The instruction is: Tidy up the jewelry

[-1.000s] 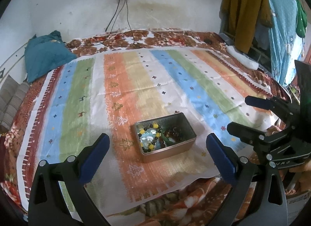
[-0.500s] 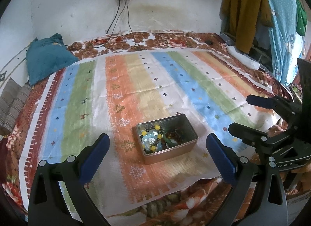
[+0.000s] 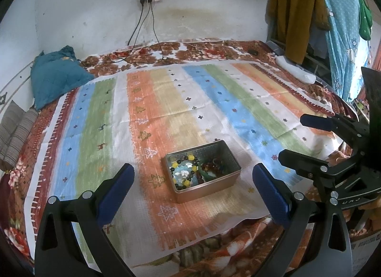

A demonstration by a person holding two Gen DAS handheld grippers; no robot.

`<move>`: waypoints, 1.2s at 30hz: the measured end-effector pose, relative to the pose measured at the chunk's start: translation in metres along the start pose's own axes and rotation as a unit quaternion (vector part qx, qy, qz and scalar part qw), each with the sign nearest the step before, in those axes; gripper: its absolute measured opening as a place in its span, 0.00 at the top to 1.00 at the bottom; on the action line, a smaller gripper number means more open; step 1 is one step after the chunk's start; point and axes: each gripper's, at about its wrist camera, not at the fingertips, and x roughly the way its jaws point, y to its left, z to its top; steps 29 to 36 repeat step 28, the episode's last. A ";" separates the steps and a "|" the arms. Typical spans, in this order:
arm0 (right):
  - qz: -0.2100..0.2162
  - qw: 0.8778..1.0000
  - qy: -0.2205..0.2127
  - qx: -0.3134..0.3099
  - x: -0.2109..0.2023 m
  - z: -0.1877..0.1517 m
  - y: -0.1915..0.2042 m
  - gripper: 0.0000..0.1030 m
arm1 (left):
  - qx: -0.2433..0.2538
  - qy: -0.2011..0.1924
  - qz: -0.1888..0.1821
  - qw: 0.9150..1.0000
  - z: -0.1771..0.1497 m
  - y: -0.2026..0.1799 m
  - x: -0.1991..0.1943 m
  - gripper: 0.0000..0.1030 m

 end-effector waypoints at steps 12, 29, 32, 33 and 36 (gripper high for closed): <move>0.002 1.000 0.001 0.001 0.000 0.000 0.001 0.06 | -0.003 -0.001 0.007 1.000 0.000 0.001 -0.001 0.05; 0.008 1.000 0.002 0.002 0.001 -0.002 0.000 0.06 | 0.001 0.009 0.006 1.000 0.002 0.003 0.002 0.05; 0.008 1.000 0.002 0.002 0.001 -0.002 0.000 0.06 | 0.001 0.009 0.006 1.000 0.002 0.003 0.002 0.05; 0.008 1.000 0.002 0.002 0.001 -0.002 0.000 0.06 | 0.001 0.009 0.006 1.000 0.002 0.003 0.002 0.05; 0.008 1.000 0.002 0.002 0.001 -0.002 0.000 0.06 | 0.001 0.009 0.006 1.000 0.002 0.003 0.002 0.05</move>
